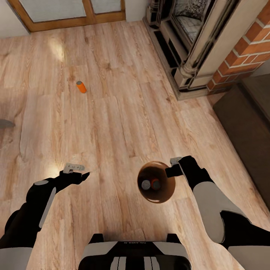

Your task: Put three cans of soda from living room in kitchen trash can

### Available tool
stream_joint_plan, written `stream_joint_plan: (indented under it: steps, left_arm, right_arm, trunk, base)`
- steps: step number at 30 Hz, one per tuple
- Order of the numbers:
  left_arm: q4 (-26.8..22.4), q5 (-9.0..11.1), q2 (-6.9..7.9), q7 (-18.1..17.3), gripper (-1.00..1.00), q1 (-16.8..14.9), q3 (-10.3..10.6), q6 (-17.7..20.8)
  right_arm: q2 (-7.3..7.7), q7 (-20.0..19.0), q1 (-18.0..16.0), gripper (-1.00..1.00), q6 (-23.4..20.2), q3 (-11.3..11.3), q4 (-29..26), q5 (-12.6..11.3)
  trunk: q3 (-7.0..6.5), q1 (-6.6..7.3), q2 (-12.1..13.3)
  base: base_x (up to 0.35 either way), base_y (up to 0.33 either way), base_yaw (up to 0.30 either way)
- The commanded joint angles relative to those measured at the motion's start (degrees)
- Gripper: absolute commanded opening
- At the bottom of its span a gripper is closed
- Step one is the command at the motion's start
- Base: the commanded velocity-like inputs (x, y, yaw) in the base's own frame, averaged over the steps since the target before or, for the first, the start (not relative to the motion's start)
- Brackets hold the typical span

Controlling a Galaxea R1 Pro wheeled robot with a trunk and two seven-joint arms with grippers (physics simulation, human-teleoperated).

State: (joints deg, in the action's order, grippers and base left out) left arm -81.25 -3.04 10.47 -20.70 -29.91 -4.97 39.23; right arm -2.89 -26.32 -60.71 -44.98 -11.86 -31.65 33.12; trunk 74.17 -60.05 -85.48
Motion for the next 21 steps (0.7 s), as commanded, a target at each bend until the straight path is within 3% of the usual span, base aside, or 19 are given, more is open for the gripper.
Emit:
stream_joint_plan:
  steps: [1, 6, 21]
  left_arm:
    - [0.0, 0.0, -0.07, 0.4, 1.0, 0.0, 0.0, 0.0]
    - [0.0, 0.0, -0.56, 0.9, 1.0, 0.0, 0.0, 0.0]
    - [0.0, 0.0, -1.26, 1.1, 1.0, 0.0, 0.0, 0.0]
  right_arm:
    - [0.02, -0.2, 0.0, -1.0, -0.1, -0.1, 0.0, -0.8]
    - [0.83, -0.7, 0.1, -1.0, 0.3, -0.2, -2.1, -1.0]
    - [0.86, -1.6, 0.8, -1.0, 0.3, -0.1, -3.5, -1.1]
  trunk:
    - [0.0, 0.0, 0.0]
    - [0.0, 0.0, 0.0]
    - [0.0, 0.0, 0.0]
  base:
    - [0.0, 0.0, 0.259]
    - [0.0, 0.0, 0.259]
    - [0.041, 0.0, 0.251]
